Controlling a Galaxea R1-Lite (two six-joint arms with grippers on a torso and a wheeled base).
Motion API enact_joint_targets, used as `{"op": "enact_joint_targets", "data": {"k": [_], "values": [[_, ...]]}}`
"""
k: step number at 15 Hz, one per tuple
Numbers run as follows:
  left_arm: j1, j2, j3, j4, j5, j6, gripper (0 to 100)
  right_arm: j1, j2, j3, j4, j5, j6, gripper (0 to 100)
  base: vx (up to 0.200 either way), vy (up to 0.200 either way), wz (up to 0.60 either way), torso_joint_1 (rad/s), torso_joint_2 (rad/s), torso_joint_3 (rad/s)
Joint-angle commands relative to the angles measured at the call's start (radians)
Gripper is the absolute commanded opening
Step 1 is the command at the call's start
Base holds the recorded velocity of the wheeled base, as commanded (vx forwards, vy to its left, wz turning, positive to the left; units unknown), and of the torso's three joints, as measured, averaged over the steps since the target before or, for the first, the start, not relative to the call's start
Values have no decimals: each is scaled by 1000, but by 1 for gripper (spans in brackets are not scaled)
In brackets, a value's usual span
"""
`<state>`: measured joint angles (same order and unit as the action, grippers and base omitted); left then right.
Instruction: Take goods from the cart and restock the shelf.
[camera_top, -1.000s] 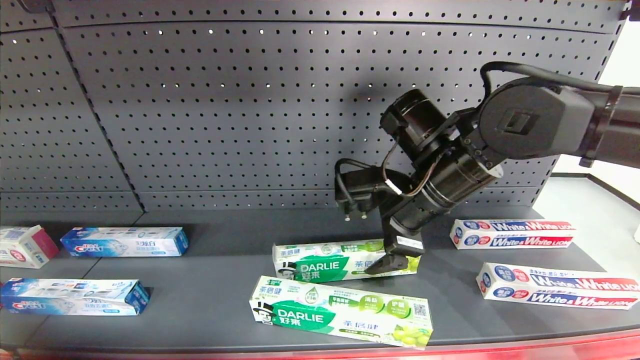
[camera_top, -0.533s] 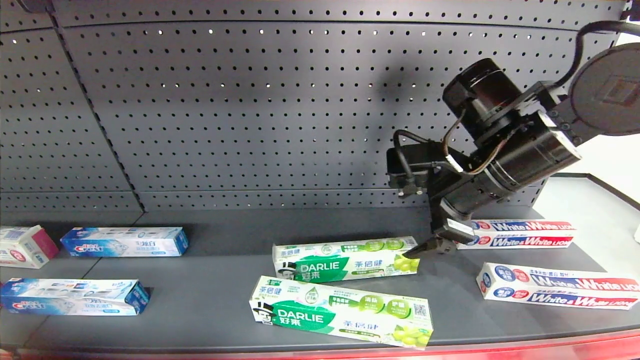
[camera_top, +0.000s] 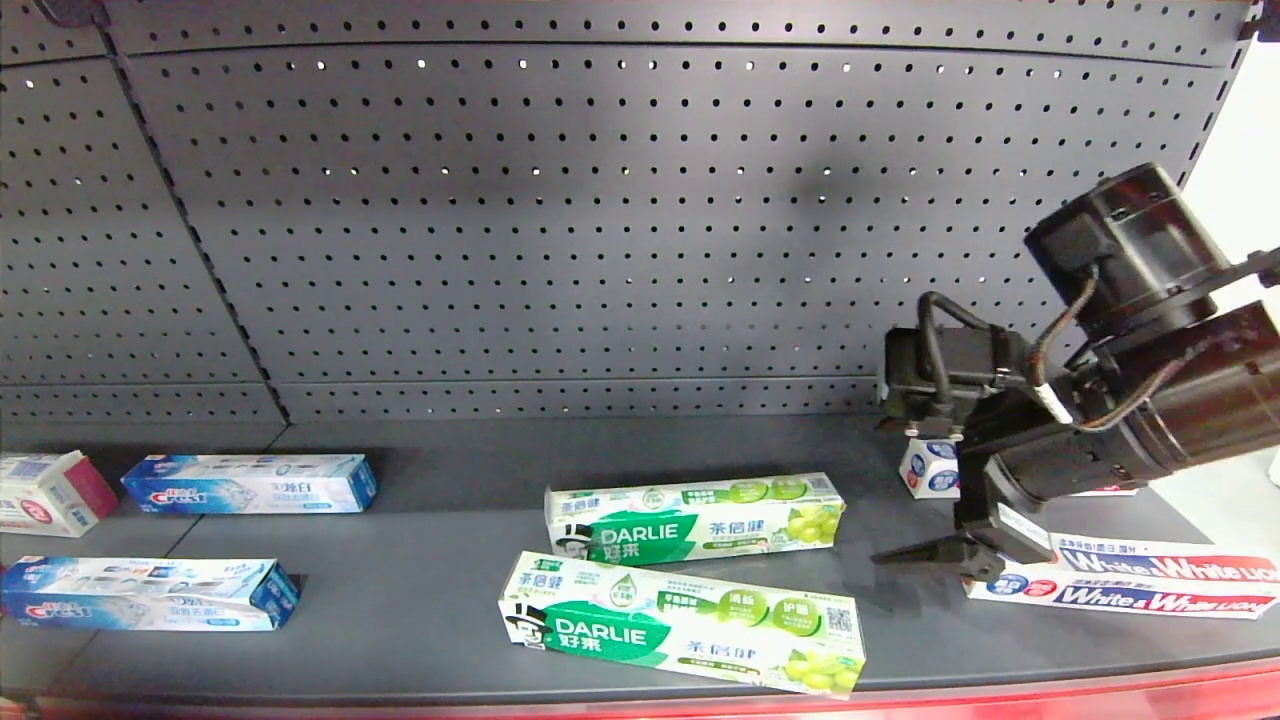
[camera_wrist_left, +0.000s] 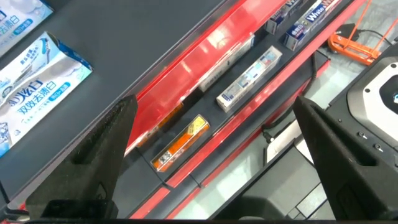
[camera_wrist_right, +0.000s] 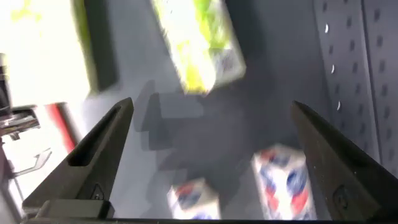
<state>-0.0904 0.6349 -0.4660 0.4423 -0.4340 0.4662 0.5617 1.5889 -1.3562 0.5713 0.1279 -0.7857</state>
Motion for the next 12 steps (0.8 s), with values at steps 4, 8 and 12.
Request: {"op": "enact_joint_targets", "data": {"k": [4, 8, 12], "values": [[5, -1, 7, -1, 0, -1, 100, -37, -184, 244, -174, -42, 97, 100, 0, 0, 0, 0, 0, 0], [12, -18, 21, -1, 0, -1, 100, -29, -201, 342, -309, -146, 220, 100, 0, 0, 0, 0, 0, 0], [14, -20, 24, 1, 1, -3, 100, -68, -195, 341, -324, -246, 237, 100, 0, 0, 0, 0, 0, 0]]}}
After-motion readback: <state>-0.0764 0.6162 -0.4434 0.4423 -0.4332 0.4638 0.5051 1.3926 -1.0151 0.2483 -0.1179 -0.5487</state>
